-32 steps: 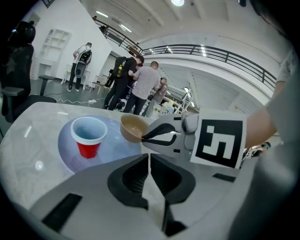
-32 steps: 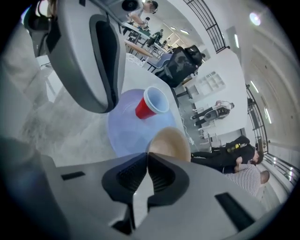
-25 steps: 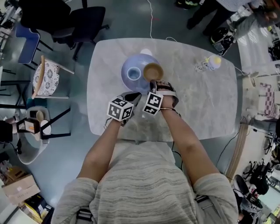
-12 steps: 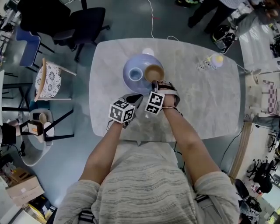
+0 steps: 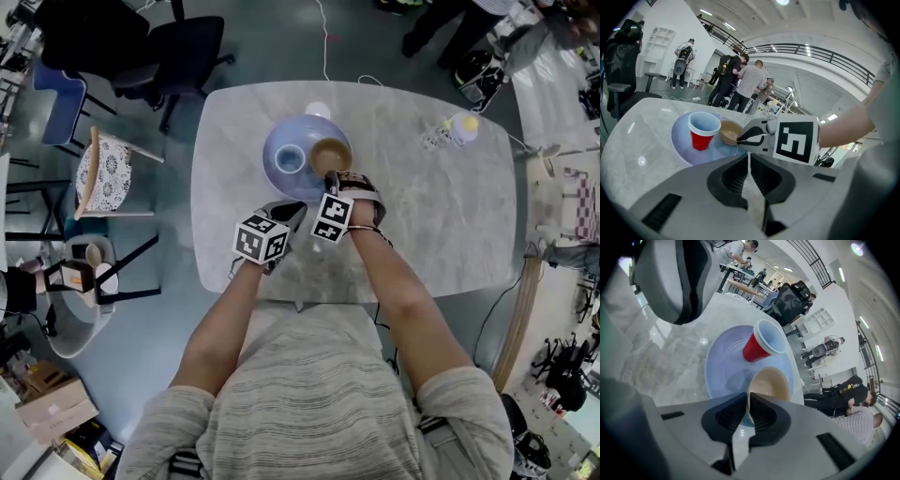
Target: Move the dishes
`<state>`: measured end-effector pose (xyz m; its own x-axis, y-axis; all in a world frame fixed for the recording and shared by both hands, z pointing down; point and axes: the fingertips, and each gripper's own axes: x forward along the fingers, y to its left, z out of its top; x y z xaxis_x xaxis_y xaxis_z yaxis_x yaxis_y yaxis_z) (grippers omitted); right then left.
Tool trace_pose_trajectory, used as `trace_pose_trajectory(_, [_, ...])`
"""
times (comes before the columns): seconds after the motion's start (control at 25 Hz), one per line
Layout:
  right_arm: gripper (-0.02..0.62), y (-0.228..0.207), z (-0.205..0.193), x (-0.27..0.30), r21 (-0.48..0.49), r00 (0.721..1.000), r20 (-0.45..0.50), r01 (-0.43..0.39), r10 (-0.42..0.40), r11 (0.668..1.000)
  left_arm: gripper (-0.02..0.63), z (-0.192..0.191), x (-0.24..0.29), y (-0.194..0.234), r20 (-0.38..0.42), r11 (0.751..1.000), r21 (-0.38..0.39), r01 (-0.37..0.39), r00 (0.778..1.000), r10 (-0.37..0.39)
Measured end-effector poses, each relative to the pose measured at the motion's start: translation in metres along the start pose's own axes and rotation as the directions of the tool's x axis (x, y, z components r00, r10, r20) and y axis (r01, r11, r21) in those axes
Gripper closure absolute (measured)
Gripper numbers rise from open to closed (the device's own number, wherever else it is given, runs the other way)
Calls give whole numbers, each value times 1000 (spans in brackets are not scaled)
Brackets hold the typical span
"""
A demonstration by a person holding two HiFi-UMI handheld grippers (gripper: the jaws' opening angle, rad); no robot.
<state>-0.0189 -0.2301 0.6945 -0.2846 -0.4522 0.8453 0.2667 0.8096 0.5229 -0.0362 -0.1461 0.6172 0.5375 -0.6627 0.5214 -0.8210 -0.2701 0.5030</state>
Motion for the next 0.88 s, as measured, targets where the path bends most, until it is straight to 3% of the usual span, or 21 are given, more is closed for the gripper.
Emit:
trace_pose_trajectory(0.52, [485, -2, -1, -4, 20, 1000, 5, 8, -9, 1000, 583, 2, 2, -1, 2, 1000, -1, 14, 1000, -14])
trace_pose_trajectory(0.88, [485, -6, 11, -27, 188, 996, 81, 16, -32, 982, 581, 8, 1, -1, 18, 1000, 16, 22, 1000, -22])
